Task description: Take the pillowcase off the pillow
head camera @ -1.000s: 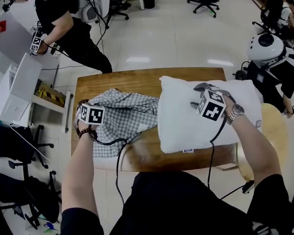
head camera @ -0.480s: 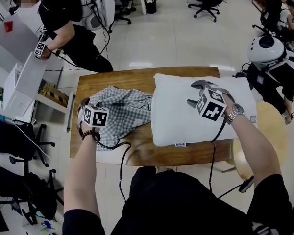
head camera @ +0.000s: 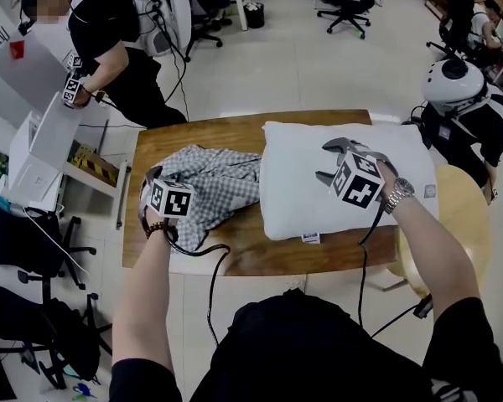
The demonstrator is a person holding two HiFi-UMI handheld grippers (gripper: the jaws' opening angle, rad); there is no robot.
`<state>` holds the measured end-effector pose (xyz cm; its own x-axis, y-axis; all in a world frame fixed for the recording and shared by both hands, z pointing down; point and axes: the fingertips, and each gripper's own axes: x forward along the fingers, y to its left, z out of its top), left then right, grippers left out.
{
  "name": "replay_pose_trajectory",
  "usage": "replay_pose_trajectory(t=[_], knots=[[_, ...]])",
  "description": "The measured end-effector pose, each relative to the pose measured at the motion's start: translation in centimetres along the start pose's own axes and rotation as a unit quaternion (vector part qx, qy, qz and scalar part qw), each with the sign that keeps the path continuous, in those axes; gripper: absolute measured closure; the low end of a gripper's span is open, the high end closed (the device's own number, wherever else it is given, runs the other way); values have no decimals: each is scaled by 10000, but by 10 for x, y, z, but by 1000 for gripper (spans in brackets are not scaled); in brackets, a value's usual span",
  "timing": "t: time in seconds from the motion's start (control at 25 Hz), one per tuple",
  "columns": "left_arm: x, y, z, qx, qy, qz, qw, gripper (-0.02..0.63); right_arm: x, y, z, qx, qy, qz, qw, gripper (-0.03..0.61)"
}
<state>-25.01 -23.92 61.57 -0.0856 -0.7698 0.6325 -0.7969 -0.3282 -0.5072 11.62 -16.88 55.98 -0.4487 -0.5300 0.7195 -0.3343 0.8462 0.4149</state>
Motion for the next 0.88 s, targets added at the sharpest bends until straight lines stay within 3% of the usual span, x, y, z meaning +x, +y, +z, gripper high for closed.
replay_pose_trajectory(t=[0.52,0.88], knots=[[-85,-36,4,54,-977,-660,9930,391,-42,87,65,385,-211,-532,9976,336],[-172,-63,14,-189,-1917,-1086,9752,411,-75,139,112,706,-808,-1119,9879,345]])
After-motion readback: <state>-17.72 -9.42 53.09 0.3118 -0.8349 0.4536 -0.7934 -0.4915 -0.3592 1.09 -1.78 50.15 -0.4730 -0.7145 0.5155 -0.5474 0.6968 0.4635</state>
